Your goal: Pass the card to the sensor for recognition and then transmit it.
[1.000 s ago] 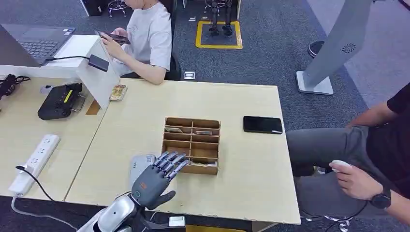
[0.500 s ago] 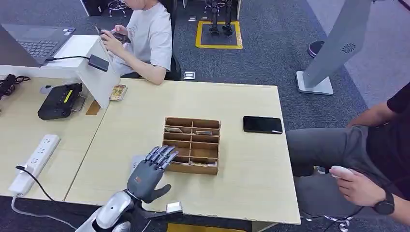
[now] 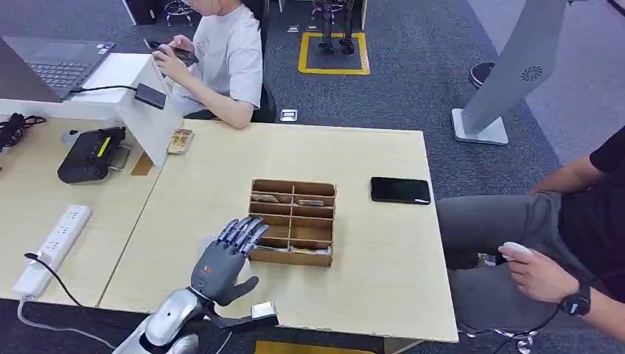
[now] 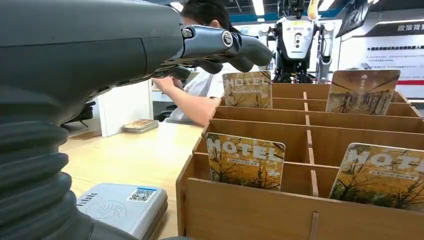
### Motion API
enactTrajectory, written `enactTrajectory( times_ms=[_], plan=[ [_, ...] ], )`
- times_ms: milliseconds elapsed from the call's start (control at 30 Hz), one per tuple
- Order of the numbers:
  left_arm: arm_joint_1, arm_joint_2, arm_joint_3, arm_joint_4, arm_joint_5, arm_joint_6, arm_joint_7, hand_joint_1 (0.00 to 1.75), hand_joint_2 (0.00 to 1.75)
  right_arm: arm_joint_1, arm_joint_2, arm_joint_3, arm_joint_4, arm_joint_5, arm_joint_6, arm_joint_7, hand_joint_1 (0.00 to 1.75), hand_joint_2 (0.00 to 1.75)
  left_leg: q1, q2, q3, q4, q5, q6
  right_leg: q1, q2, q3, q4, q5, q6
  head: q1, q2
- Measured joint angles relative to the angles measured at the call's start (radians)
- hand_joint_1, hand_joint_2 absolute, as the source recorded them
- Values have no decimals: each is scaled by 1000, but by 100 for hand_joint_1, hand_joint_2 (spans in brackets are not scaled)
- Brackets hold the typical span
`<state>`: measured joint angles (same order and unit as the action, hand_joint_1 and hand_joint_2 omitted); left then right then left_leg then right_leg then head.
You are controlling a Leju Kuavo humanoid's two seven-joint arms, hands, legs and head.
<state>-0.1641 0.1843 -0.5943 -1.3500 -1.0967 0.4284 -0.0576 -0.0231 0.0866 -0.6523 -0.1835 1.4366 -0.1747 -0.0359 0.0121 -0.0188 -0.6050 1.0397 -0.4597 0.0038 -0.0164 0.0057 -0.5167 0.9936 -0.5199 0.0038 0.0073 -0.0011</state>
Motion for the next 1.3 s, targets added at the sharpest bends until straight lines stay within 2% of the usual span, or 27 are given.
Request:
enactTrajectory(
  times_ms=[800, 1033, 1300],
  plan=[
    [-1, -2, 1, 2, 21, -9, -12, 0, 175, 0, 0, 0, 0, 7, 0, 0, 0, 0, 0, 0, 0, 0, 0, 0, 0, 0, -1, 0, 0, 0, 0, 0],
    [-41, -58, 1, 85, 67, -15, -53, 0, 175, -4, 0, 10, 0, 24, 0, 0, 0, 0, 0, 0, 0, 0, 0, 0, 0, -1, 0, 0, 0, 0, 0, 0],
    [-56, -77, 1, 130, 70, -15, -58, 0, 175, -5, 0, 16, 0, 24, 0, -3, 0, 0, 0, 0, 0, 0, 0, 0, 0, 0, 0, 0, 0, 0, 0, 0]
  ],
)
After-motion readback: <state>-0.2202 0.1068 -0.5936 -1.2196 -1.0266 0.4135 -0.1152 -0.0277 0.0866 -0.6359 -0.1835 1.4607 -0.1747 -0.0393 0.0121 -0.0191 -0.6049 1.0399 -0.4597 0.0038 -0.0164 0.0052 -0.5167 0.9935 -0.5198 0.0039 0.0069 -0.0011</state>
